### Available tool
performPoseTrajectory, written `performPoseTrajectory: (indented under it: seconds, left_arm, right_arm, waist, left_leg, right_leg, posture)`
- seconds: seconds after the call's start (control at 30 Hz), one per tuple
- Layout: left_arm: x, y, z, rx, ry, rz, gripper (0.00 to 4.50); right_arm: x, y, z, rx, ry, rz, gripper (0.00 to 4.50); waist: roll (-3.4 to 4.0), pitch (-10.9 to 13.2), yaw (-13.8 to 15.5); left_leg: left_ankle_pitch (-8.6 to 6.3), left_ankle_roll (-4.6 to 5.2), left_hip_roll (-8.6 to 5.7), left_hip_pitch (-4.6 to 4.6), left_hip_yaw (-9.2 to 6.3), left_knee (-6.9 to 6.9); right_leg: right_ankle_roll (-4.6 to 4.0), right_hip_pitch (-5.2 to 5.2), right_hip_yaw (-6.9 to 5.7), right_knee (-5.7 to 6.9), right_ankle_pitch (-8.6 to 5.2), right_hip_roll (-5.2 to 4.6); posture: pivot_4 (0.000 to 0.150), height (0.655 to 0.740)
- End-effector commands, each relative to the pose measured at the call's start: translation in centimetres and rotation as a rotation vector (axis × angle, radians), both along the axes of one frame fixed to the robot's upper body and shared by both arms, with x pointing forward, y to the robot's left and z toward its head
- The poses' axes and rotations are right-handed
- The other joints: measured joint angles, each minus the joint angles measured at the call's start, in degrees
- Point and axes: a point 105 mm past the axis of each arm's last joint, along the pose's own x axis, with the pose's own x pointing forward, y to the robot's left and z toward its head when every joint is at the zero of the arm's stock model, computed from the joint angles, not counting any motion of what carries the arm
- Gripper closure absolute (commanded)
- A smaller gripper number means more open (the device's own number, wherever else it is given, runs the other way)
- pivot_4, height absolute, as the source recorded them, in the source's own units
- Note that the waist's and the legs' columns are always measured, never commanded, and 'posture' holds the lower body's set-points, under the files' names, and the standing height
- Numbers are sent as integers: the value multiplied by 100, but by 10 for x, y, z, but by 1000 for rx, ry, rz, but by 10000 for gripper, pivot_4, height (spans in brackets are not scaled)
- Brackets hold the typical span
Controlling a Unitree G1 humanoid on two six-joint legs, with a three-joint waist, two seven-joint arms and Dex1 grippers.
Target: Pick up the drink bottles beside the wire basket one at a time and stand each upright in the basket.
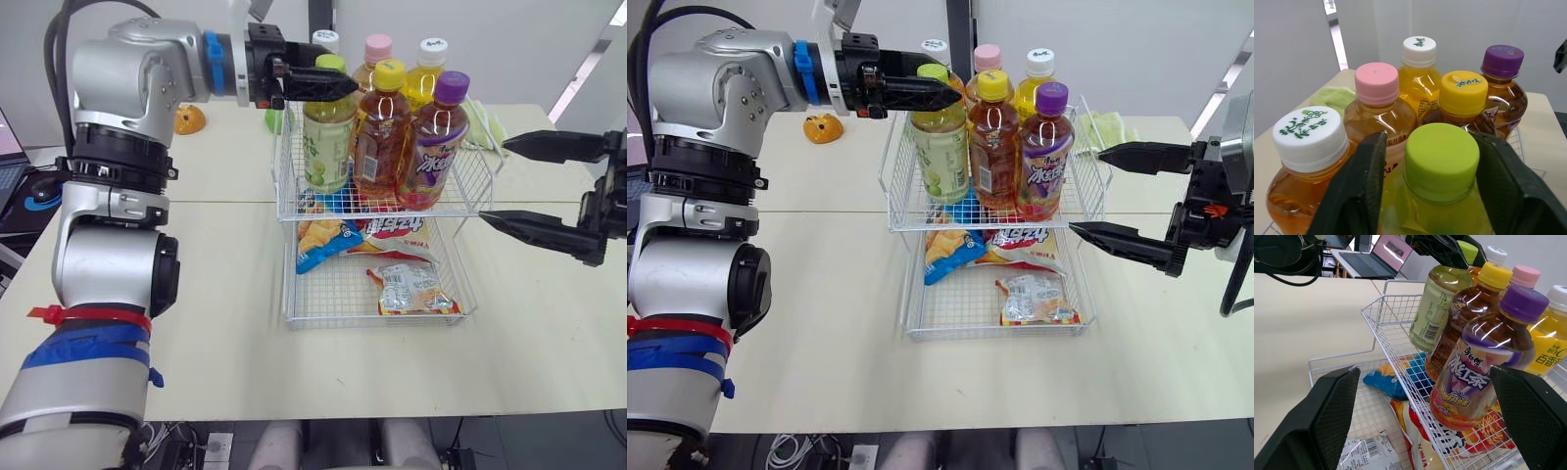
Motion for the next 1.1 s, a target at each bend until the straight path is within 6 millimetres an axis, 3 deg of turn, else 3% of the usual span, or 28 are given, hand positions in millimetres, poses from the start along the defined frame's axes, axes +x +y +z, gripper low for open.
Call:
performPoseTrajectory:
  seconds: [0.03, 0.1, 0.4, 0.7, 0.97, 1.1]
  left_arm:
    - [-15, 4, 27, -38, -78, -45, 6225]
    - [-20, 8, 31, -50, -75, -59, 208]
    - [-40, 42, 43, -90, -85, -10, 208]
    - [-36, 106, 44, -160, -187, 278, 208]
    - [-25, 161, 14, -102, -258, 558, 208]
    - [-21, 185, -18, -18, -269, 664, 208]
  right_arm:
    - [-5, -1, 12, 0, -72, -14, 0]
    - [-4, -1, 13, 0, -73, -15, 0]
    - [-1, -5, 17, 2, -82, -30, 0]
    - [7, -19, 22, 20, -105, -69, 0]
    - [19, -47, 21, 31, -135, -160, 0]
    - [29, -64, 19, 34, -168, -234, 0]
  waist:
    - [0, 0, -4]
    - [0, 0, -7]
    - [1, -1, -15]
    - [2, -1, -15]
    - [2, -2, 1]
    - [4, -3, 2]
  left_leg:
    - [0, 0, 1, 0, -1, 0]
    - [0, 0, 1, 0, -1, 0]
    - [0, 0, 2, 1, -2, 1]
    - [0, -1, 4, 5, 0, 1]
    - [1, -1, 4, 9, 2, 2]
    - [1, -1, 4, 9, 3, 1]
  right_leg:
    - [0, 0, -1, 0, 0, 0]
    - [0, 0, -1, 0, 0, 0]
    - [0, 0, 0, 0, 0, 1]
    - [-1, 1, 3, 3, 0, 2]
    - [-2, 2, 5, 4, 1, 2]
    - [-2, 2, 6, 4, 2, 0]
  posture:
    - [1500, 7400]
    - [1500, 7400]
    - [1500, 7400]
    - [1500, 7400]
    - [1500, 7400]
    - [1500, 7400]
